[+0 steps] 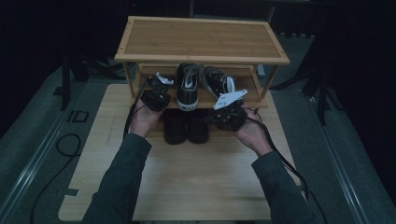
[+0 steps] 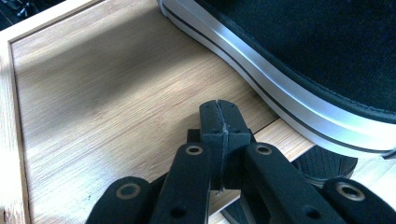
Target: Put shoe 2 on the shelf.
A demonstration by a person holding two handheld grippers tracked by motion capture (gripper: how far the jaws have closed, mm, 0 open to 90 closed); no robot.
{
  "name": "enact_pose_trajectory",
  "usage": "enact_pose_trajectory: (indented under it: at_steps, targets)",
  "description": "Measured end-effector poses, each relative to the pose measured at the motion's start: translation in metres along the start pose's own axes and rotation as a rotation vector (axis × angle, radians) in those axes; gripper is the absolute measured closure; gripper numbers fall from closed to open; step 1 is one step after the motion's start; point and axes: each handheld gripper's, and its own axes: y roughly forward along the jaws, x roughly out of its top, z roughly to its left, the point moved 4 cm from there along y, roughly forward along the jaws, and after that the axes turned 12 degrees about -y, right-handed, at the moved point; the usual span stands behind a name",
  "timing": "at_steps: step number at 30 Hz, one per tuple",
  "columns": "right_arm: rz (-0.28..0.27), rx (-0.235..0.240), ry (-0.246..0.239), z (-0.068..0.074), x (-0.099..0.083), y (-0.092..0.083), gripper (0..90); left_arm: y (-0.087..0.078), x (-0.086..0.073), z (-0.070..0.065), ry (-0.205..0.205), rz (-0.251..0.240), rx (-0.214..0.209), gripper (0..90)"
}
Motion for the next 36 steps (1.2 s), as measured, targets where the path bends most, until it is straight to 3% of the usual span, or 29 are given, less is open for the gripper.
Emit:
enact_pose_trajectory:
  at_steps: [10,36]
  targets:
    - [0.009,-0.006,0.016,-0.005,-0.016,-0.024,89.7,0.000,0.000,0.000,0.000,0.000,-0.002,90.0]
    - [0.007,-0.040,0.070,-0.014,-0.059,-0.061,89.5,0.000,0.000,0.001,-0.002,-0.004,-0.007,90.0]
